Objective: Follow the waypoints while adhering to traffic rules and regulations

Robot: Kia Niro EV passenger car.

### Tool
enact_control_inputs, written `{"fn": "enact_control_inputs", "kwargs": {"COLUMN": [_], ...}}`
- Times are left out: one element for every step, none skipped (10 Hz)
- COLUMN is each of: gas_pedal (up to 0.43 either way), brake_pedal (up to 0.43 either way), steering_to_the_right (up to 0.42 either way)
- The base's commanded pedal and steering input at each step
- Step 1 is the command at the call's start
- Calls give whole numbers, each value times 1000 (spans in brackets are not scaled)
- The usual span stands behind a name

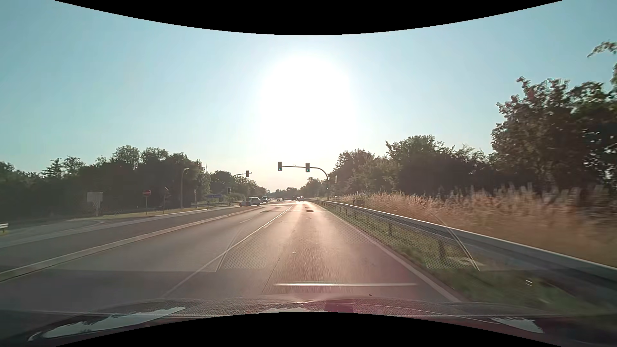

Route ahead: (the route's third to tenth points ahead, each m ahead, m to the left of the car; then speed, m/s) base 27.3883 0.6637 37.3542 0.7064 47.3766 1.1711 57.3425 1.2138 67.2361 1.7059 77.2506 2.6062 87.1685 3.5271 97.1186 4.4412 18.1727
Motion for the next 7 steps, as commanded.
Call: {"fn": "enact_control_inputs", "kwargs": {"gas_pedal": [0, 0, 0, 0, 0, 0, 0], "brake_pedal": [0, 0, 0, 0, 0, 0, 0], "steering_to_the_right": [-12, -12, -11, -10, -10, -10, -9]}}
